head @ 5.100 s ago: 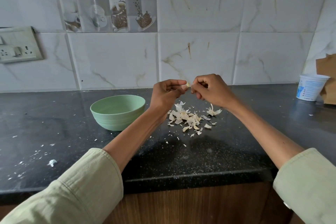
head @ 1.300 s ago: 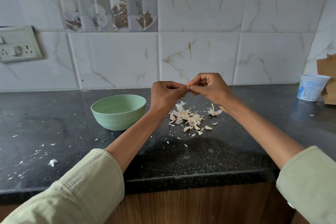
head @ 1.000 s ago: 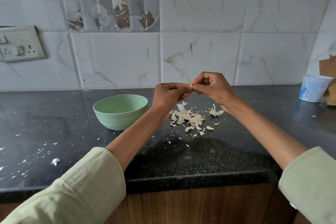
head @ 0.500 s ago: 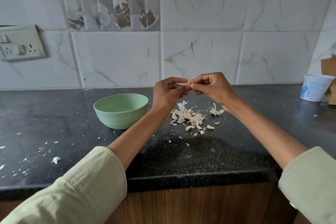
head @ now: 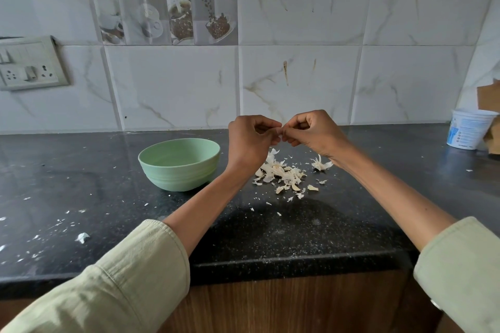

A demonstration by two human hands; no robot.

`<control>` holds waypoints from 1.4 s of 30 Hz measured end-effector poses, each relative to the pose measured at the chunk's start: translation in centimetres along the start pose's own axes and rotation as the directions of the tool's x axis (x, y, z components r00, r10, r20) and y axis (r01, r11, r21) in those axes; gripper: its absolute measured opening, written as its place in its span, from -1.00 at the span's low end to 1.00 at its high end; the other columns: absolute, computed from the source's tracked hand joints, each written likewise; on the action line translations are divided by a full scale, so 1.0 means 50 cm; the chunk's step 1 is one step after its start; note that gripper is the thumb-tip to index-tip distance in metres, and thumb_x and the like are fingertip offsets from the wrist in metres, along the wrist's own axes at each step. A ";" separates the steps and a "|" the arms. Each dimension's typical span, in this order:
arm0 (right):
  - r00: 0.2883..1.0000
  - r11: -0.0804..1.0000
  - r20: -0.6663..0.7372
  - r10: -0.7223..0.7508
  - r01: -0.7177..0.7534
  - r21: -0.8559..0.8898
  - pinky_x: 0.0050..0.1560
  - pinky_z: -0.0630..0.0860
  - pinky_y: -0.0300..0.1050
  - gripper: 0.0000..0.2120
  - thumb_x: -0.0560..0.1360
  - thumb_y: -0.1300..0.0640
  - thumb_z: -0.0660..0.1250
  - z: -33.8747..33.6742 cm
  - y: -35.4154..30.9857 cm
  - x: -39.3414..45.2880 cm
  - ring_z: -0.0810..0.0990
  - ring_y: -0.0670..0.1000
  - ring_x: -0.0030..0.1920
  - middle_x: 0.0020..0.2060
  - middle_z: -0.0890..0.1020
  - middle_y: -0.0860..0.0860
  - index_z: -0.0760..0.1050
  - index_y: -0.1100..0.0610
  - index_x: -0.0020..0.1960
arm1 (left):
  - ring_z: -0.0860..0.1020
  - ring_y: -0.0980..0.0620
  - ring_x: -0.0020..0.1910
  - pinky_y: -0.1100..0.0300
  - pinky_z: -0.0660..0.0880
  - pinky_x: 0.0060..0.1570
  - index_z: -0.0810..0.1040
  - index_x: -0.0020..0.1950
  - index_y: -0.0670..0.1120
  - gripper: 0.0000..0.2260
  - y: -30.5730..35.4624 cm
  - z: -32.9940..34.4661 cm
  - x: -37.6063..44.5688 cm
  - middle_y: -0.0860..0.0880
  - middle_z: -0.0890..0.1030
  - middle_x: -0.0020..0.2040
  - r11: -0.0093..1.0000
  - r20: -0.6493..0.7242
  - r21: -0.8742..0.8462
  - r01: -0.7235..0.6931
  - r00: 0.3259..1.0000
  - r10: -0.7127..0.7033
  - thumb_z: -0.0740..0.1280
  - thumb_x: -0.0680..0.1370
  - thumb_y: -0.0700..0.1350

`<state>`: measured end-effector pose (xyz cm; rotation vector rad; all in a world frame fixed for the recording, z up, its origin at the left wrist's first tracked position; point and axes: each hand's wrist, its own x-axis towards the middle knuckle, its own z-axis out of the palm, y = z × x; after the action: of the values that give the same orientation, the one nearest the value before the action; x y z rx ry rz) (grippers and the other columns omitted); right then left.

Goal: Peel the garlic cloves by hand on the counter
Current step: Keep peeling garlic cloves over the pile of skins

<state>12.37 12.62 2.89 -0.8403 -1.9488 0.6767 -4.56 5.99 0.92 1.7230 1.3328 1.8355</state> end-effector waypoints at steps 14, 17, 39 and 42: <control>0.996 0.988 -0.012 -0.085 0.083 -0.130 -0.11 0.64 0.01 -0.83 0.55 0.04 0.53 0.001 0.004 0.002 0.63 -0.05 -0.25 -0.24 0.72 0.06 0.68 0.15 -0.08 | 0.73 -0.07 -0.12 0.13 0.69 0.07 0.70 0.10 -0.33 -0.87 -0.010 0.001 0.014 -0.24 0.74 -0.09 0.840 0.181 -0.415 0.348 0.937 -0.298 0.47 0.58 -0.32; 0.993 0.977 -0.021 -0.116 0.110 -0.182 -0.20 0.55 -0.15 -0.91 0.54 0.12 0.52 0.002 0.004 0.003 0.58 -0.18 -0.31 -0.31 0.69 -0.07 0.68 0.13 -0.10 | 0.68 -0.01 -0.15 0.16 0.68 0.06 0.71 0.10 -0.31 -0.82 -0.010 0.004 0.014 -0.22 0.72 -0.10 0.836 0.206 -0.407 0.367 0.929 -0.308 0.52 0.56 -0.24; 0.977 0.938 -0.066 -0.203 0.175 -0.299 -0.26 0.44 -0.33 -0.85 0.52 0.02 0.54 0.003 0.006 -0.002 0.55 -0.22 -0.36 -0.34 0.65 -0.14 0.63 0.02 -0.17 | 0.73 -0.08 -0.13 0.05 0.69 0.09 0.68 0.14 -0.24 -0.83 -0.014 0.001 0.020 -0.21 0.74 -0.14 0.933 0.131 -0.264 0.244 0.968 -0.216 0.47 0.56 -0.34; 0.973 0.932 -0.075 -0.217 0.183 -0.314 -0.25 0.48 -0.22 -0.86 0.49 -0.03 0.52 0.003 0.006 -0.004 0.55 -0.19 -0.37 -0.34 0.65 -0.15 0.63 0.01 -0.15 | 0.73 -0.10 -0.11 0.03 0.69 0.10 0.69 0.12 -0.27 -0.83 -0.008 0.002 0.017 -0.23 0.75 -0.10 0.908 0.152 -0.317 0.275 0.959 -0.238 0.52 0.56 -0.25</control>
<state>12.39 12.62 2.52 -0.8277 -2.0334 0.2050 -4.83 6.88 1.14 1.3784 1.0699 1.6759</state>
